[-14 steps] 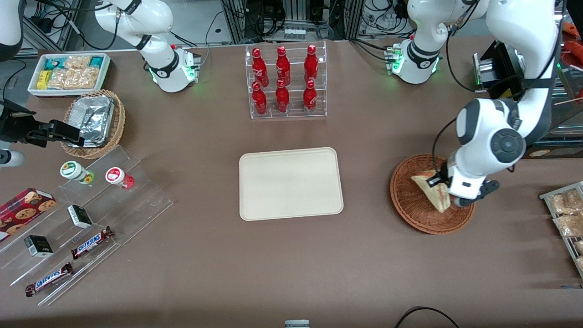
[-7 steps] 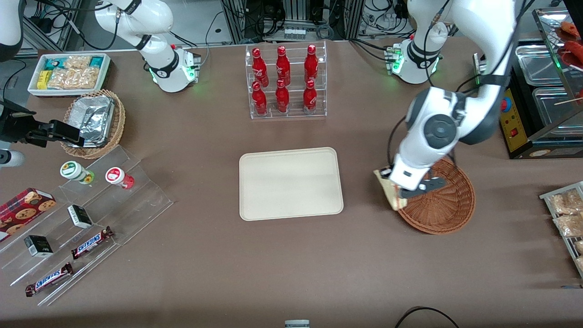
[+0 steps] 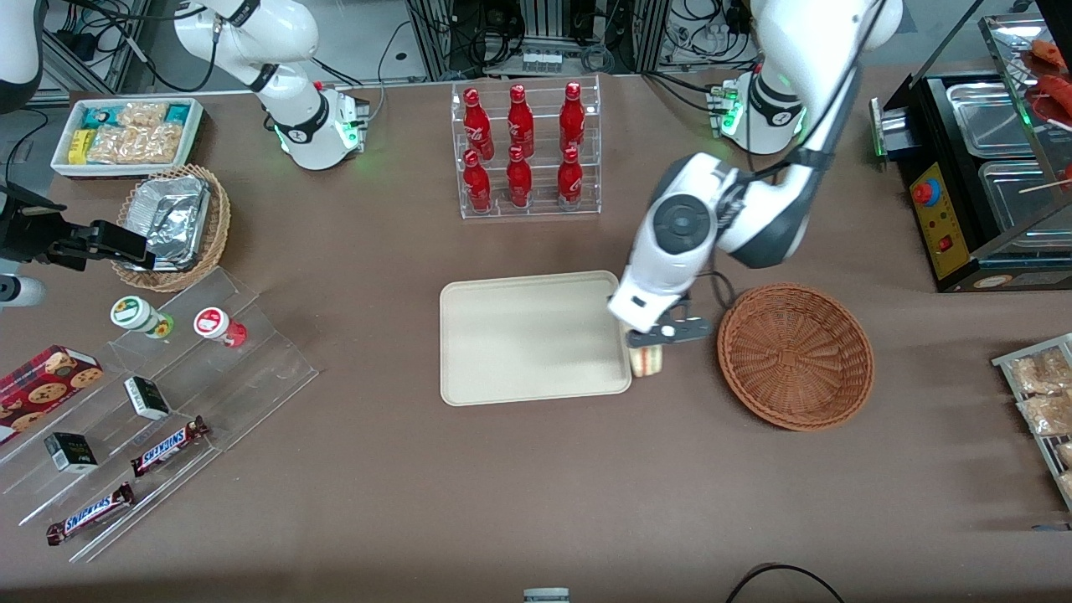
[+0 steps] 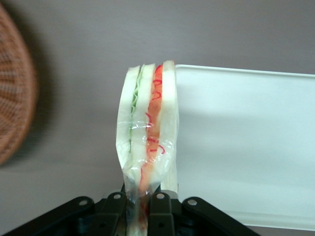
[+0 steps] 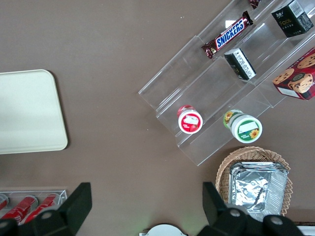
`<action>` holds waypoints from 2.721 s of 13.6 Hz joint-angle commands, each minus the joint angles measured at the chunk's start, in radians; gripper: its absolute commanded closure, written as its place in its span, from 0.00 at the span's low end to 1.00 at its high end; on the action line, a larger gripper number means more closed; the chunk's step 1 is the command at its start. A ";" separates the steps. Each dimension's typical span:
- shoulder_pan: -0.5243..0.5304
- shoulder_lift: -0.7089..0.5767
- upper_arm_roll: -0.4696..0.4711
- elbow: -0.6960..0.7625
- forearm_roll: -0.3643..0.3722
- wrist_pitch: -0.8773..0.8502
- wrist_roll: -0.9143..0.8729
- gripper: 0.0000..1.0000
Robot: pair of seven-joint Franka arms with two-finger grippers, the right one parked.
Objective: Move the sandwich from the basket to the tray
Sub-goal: 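Lift the sandwich and carry it with the left gripper over the tray, then lower the sandwich onto the tray and open the left gripper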
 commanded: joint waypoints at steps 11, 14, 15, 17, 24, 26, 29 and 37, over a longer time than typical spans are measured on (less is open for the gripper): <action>-0.170 0.424 -0.020 0.568 -0.068 -0.222 -0.066 1.00; -0.185 0.456 -0.020 0.605 -0.065 -0.230 -0.092 1.00; -0.189 0.464 -0.020 0.605 -0.065 -0.228 -0.099 1.00; -0.196 0.472 -0.018 0.608 -0.062 -0.222 -0.118 1.00; -0.205 0.504 -0.012 0.616 -0.024 -0.192 -0.165 1.00; -0.213 0.507 -0.014 0.616 -0.014 -0.182 -0.184 0.76; -0.213 0.502 -0.013 0.616 -0.014 -0.181 -0.181 0.00; -0.172 0.355 -0.017 0.625 -0.028 -0.299 -0.167 0.00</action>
